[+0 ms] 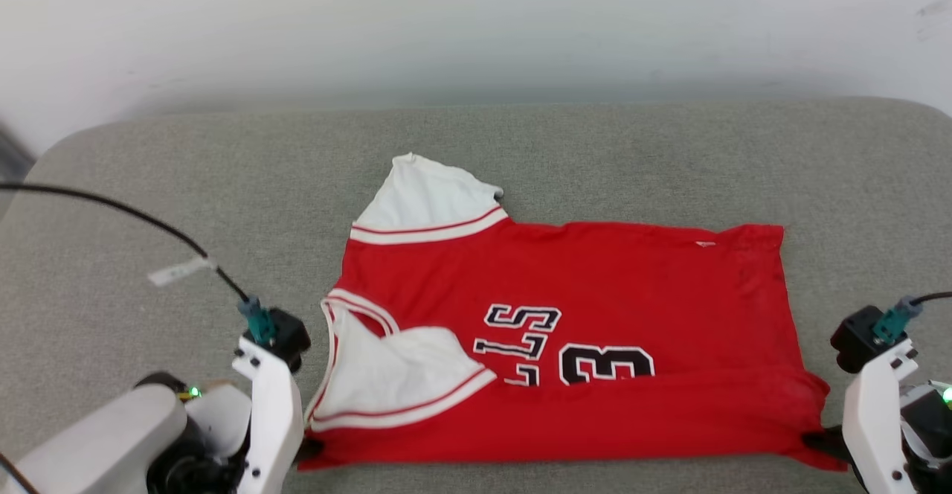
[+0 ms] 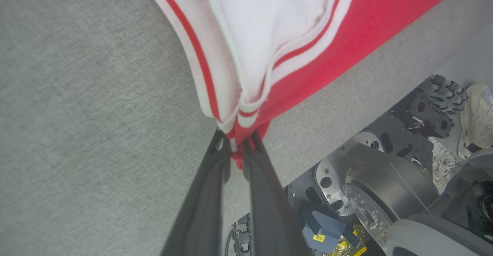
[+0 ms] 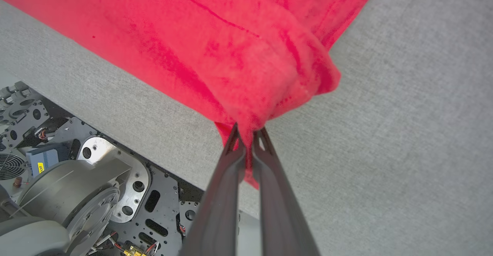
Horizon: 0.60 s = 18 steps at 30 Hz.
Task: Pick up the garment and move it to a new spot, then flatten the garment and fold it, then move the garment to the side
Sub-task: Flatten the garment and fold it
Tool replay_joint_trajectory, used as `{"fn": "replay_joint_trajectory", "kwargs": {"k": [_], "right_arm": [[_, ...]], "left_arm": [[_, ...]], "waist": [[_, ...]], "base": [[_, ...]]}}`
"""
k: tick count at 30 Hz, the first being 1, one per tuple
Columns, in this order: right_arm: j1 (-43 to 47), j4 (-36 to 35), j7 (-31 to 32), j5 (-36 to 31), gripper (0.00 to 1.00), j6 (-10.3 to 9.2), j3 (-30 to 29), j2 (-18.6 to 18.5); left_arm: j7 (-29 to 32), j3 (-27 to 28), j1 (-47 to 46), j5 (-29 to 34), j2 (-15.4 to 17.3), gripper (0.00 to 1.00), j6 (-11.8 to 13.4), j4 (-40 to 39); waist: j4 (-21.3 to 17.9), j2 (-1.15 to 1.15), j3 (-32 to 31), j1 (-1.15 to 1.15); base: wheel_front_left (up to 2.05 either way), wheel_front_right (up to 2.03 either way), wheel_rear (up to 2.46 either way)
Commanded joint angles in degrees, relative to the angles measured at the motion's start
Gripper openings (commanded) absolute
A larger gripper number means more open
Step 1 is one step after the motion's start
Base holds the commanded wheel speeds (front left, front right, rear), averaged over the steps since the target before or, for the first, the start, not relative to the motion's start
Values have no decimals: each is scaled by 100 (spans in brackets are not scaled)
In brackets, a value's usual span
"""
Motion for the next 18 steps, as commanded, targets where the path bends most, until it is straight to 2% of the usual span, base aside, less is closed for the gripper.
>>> {"fn": "replay_joint_trajectory", "kwargs": {"k": [1, 5, 13, 14, 15, 18], "right_arm": [[160, -101, 33, 56, 0, -2, -31, -133], [376, -123, 114, 106, 0, -2, -10, -171], [354, 328, 248, -68, 0, -2, 145, 308], [342, 363, 234, -76, 25, -2, 149, 358], [324, 387, 166, -94, 100, -2, 122, 399], [281, 390, -32, -144, 100, -2, 34, 432]], "left_arm": [[-55, -39, 217, -64, 65, 0, 58, -117], [-78, -134, 465, -66, 124, 0, 155, -198], [-3, -257, 498, -47, -78, 0, 184, 128], [-3, -264, 489, -54, -103, 6, 180, 166], [-49, -253, 455, 0, -113, 100, 190, 194], [-114, -228, 356, 99, -50, 100, 175, 261]], "waist": [[-14, 0, -42, 0], [-26, 0, -3, 0], [-31, 0, 208, 0], [-29, 0, 211, 0], [-27, 0, 207, 0], [-21, 0, 144, 0]], "base": [[0, 0, 0], [0, 0, 0], [0, 0, 0], [0, 0, 0], [0, 0, 0], [0, 0, 0]]}}
